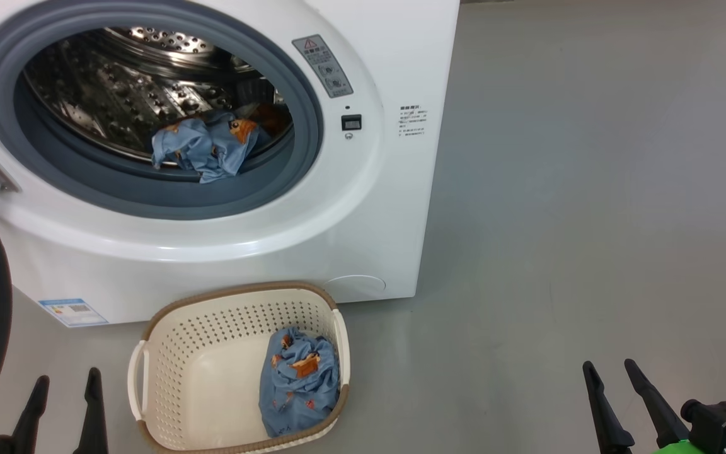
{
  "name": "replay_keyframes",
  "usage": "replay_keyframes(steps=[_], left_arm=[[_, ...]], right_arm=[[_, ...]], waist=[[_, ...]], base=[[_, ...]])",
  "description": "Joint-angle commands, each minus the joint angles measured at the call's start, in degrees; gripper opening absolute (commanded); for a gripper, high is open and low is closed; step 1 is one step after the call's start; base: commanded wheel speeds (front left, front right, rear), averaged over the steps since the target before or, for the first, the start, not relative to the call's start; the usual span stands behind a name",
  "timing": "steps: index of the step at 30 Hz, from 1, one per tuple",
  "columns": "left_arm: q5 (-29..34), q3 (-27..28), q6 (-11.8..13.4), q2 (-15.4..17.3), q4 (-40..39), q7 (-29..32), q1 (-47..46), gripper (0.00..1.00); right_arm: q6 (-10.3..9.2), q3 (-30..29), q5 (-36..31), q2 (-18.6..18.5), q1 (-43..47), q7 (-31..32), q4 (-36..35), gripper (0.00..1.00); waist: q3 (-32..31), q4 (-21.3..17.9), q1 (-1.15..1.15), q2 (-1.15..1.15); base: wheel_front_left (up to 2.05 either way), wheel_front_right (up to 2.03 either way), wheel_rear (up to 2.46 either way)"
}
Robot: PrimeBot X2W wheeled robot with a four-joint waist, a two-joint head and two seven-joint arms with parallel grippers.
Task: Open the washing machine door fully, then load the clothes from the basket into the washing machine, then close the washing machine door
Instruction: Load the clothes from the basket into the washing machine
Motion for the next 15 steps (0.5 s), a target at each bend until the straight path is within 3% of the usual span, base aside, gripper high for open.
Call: replay_keyframes(steps=[1,15], left_arm=[[0.08,1.78,0.09,0.88,-1.5,-0.31,-1.47,1.0],[-1.67,-1.11,0.09,0.52,2.22,-0.31,-6.13,1.0]], right_arm=[[0.09,1.21,0.04,-0.53,-1.53,-0.28,-1.45,1.0],[0.09,1.04,-1.28,1.73,-6.47,-0.28,-2.37,1.0]], waist=[[0.51,-0.05,0.0,0.0],[7.35,-1.16,0.0,0.0]], base=[[0.0,0.0,0.0],[0.0,0.0,0.0]])
